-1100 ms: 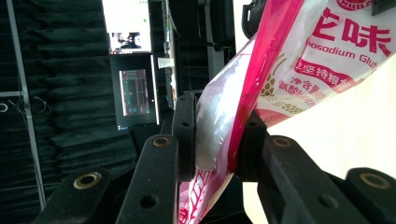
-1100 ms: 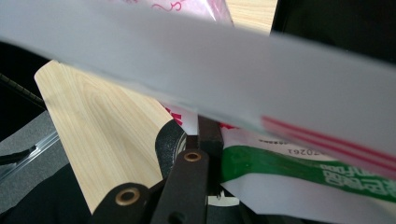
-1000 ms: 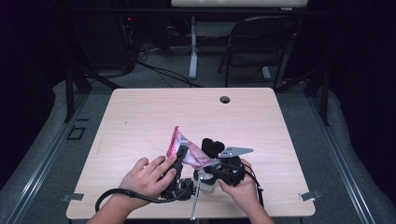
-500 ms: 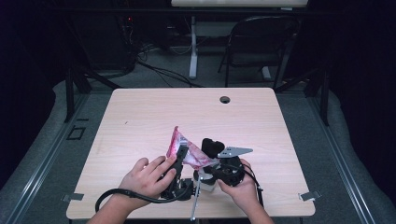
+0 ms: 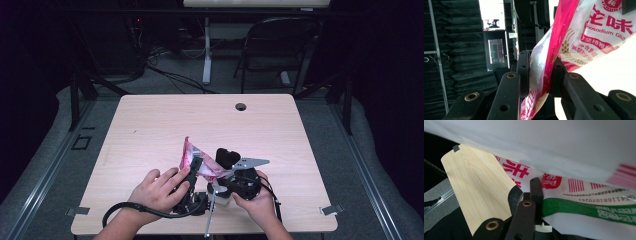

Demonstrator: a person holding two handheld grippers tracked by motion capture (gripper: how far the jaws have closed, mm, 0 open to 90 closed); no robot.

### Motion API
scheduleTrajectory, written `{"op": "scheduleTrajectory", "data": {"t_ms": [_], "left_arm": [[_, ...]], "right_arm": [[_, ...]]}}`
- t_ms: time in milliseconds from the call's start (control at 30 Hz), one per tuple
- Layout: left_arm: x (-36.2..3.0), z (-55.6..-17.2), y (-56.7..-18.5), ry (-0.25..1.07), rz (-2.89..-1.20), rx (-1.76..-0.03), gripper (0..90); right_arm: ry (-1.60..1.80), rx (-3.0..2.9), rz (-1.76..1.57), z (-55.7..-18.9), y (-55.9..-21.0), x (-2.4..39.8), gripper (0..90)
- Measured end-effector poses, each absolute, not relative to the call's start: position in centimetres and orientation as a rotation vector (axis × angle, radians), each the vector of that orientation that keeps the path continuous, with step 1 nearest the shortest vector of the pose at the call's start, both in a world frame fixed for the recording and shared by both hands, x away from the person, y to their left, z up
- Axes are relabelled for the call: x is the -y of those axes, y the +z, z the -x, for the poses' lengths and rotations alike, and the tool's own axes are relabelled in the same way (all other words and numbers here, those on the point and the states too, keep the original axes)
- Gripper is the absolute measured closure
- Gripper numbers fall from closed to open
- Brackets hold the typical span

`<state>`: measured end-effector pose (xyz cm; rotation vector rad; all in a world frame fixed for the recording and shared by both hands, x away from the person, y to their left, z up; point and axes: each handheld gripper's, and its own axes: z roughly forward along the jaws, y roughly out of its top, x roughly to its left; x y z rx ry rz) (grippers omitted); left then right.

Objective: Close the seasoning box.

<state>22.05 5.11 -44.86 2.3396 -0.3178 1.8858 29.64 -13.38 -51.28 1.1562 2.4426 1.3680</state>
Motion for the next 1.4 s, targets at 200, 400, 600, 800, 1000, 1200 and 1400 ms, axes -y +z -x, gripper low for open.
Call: {"op": "scheduleTrajectory", "data": {"t_ms": [200, 400, 600, 800, 1000, 1200, 1400], "left_arm": [[-5.1, -22.04, -44.89, 1.88, -2.339, 0.317, 75.7], [-4.98, -22.03, -44.85, 1.879, -2.341, 0.323, 75.8], [-4.85, -22.03, -44.79, 1.879, -2.34, 0.324, 75.8], [-4.67, -22.02, -44.66, 1.893, -2.339, 0.346, 75.9], [-4.67, -22.08, -44.73, 1.888, -2.336, 0.347, 75.9], [-4.62, -22.07, -44.77, 1.893, -2.336, 0.35, 76.0], [-4.56, -22.09, -44.78, 1.882, -2.342, 0.342, 76.0]], "right_arm": [[1.371, -2.441, -1.16, -29.65, -51.27, 13.39, 90.0], [1.372, -2.439, -1.161, -29.66, -51.29, 13.39, 90.0], [1.377, -2.435, -1.167, -29.65, -51.29, 13.39, 90.0], [1.372, -2.434, -1.165, -29.68, -51.29, 13.42, 90.0], [1.373, -2.431, -1.171, -29.74, -51.35, 13.45, 90.0], [1.371, -2.433, -1.174, -29.75, -51.37, 13.41, 90.0], [1.382, -2.423, -1.181, -29.77, -51.41, 13.37, 90.0]]}}
